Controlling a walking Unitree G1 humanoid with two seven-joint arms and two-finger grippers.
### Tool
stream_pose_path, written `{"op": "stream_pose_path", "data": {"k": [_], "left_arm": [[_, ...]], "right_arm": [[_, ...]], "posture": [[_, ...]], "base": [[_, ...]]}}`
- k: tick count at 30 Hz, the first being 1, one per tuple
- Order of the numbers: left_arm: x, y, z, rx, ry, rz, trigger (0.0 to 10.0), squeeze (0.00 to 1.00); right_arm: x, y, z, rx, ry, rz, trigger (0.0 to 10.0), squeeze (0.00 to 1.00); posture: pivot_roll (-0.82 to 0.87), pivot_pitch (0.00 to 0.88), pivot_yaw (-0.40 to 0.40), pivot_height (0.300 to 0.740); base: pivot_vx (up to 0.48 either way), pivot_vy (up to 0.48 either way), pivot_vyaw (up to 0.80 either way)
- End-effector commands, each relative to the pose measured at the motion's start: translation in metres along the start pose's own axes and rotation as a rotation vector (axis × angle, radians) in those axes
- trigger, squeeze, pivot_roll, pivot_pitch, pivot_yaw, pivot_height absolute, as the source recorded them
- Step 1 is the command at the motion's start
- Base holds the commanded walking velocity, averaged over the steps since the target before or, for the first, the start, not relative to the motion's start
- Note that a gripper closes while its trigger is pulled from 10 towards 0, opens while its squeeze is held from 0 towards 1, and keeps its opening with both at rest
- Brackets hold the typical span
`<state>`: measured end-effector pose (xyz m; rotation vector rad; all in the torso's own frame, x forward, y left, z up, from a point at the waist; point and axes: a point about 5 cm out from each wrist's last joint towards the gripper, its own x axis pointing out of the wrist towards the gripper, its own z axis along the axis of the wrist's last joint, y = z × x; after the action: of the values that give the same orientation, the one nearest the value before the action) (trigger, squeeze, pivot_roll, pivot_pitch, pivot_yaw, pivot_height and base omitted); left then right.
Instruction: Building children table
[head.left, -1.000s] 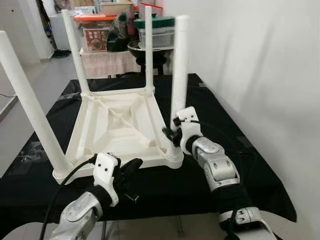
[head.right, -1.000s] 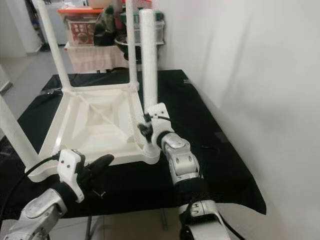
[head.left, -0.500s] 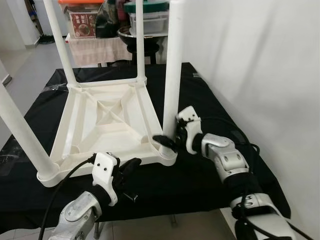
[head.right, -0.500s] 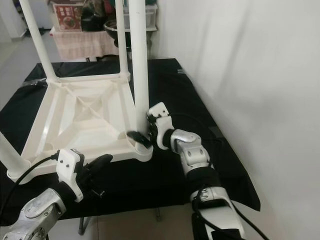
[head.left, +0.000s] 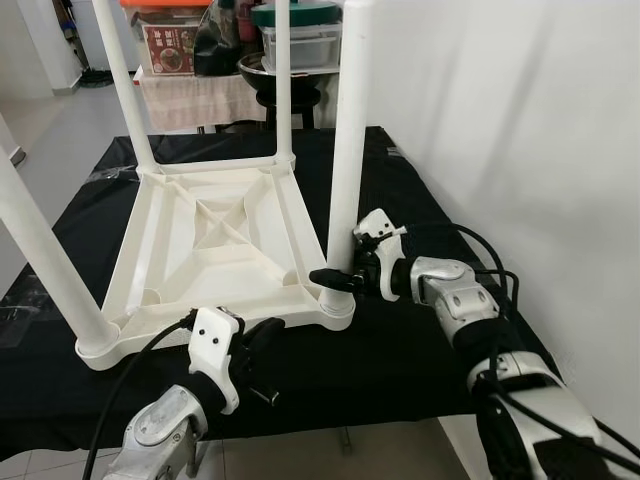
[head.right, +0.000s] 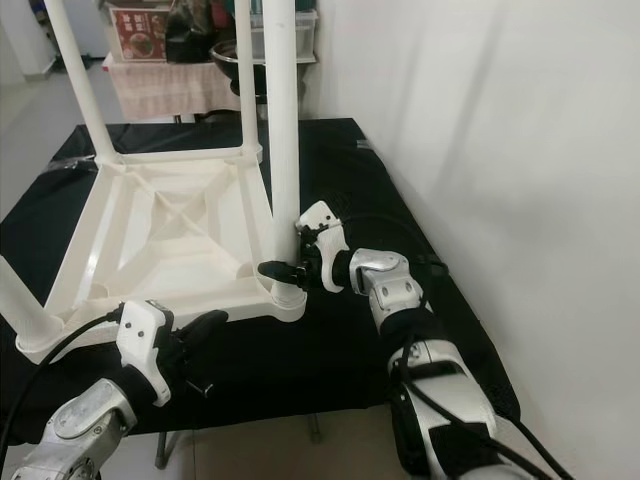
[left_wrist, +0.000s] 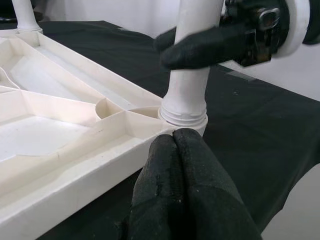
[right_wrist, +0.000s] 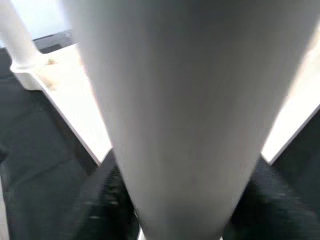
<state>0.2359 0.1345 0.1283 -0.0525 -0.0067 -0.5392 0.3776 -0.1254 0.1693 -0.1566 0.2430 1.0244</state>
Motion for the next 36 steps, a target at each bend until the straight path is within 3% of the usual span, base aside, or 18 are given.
{"op": "stream_pose_path", "data": {"k": [1,9,12,13,14,15,16,17,18,19,20,25,28,29,32,33,36], "left_arm": [[-0.002,-0.002,-0.002,0.004,0.009,0.001,10.0,0.00],[-0.002,-0.002,-0.002,0.000,0.008,-0.001,10.0,0.00],[-0.002,-0.001,-0.002,0.000,0.007,0.000,10.0,0.00],[-0.003,0.000,-0.001,0.001,0.007,0.001,10.0,0.00],[-0.003,0.000,-0.001,0.001,0.007,0.001,10.0,0.00],[-0.004,0.002,0.000,0.002,0.006,0.003,10.0,0.00],[-0.005,0.004,0.001,0.001,0.004,0.006,10.0,0.00],[-0.005,0.006,0.001,0.000,0.002,0.007,10.0,0.00],[-0.005,0.006,0.001,0.000,0.002,0.007,10.0,0.00],[-0.005,0.008,0.001,0.001,0.004,0.006,10.0,0.00],[-0.004,0.009,0.001,-0.002,0.005,0.002,10.0,0.00],[0.000,0.009,0.000,-0.001,0.013,-0.015,10.0,0.00],[0.000,0.009,0.000,0.001,0.013,-0.013,10.0,0.00],[0.000,0.010,0.000,0.005,0.010,0.001,10.0,0.00],[0.001,0.010,0.000,0.006,0.007,0.012,10.0,0.00],[0.001,0.010,0.000,0.007,0.005,0.016,10.0,0.00],[0.002,0.009,-0.001,0.006,0.005,0.014,10.0,0.00]], "right_arm": [[-0.001,0.000,0.002,0.008,-0.020,0.043,0.0,0.00],[-0.007,-0.002,-0.004,0.061,-0.064,0.042,0.0,0.00],[-0.005,0.001,-0.009,0.090,-0.106,-0.034,0.0,0.00],[0.002,0.005,-0.015,0.104,-0.103,-0.179,0.0,0.00],[0.002,0.005,-0.015,0.104,-0.103,-0.179,0.0,0.00],[0.007,0.009,-0.019,0.130,-0.099,-0.365,0.0,0.00],[0.012,0.023,-0.033,0.199,-0.062,-0.559,0.0,0.00],[0.016,0.044,-0.039,0.180,-0.028,-0.634,0.0,0.00],[0.016,0.044,-0.039,0.180,-0.028,-0.634,0.0,0.00],[0.020,0.055,-0.028,0.050,-0.043,-0.624,0.0,0.00],[0.024,0.056,-0.029,0.033,-0.027,-0.601,0.0,0.00],[0.027,0.045,-0.033,0.067,-0.003,-0.577,0.0,0.00],[0.030,0.046,-0.030,0.048,-0.012,-0.560,0.0,0.00],[0.032,0.049,-0.028,0.052,-0.025,-0.531,10.0,0.00],[0.033,0.050,-0.024,0.066,-0.048,-0.504,10.0,0.00],[0.033,0.054,-0.017,0.081,-0.074,-0.477,10.0,1.00],[0.033,0.057,-0.006,0.083,-0.115,-0.420,10.0,1.00]], "posture": [[0.05,0.000,-0.061,0.740],[0.04,0.000,-0.057,0.740],[0.03,0.000,-0.051,0.740],[0.03,0.000,-0.049,0.740],[0.03,0.000,-0.049,0.740],[0.01,0.000,-0.038,0.740],[-0.01,0.000,-0.025,0.740],[-0.01,0.000,-0.020,0.740],[-0.01,0.000,-0.020,0.740],[-0.02,0.000,-0.003,0.740],[-0.03,0.000,0.006,0.740],[0.00,0.000,-0.013,0.740],[-0.01,0.000,-0.007,0.740],[0.00,0.000,-0.010,0.740],[0.00,0.000,-0.012,0.740],[0.00,0.000,-0.014,0.740],[0.00,0.000,-0.013,0.740]], "base": [[0.000,0.000,0.00],[0.000,0.000,0.00],[0.000,0.000,0.00],[0.000,0.000,0.00],[0.000,0.000,0.00],[0.000,0.000,0.00],[0.000,0.000,0.00],[0.000,0.000,0.00],[0.000,0.000,0.00],[0.000,0.000,0.00],[0.000,0.000,0.00],[0.000,0.000,0.00],[0.000,0.000,0.00],[0.000,0.000,0.00],[0.000,0.000,0.00],[0.000,0.000,0.00],[0.000,0.000,0.00]]}}
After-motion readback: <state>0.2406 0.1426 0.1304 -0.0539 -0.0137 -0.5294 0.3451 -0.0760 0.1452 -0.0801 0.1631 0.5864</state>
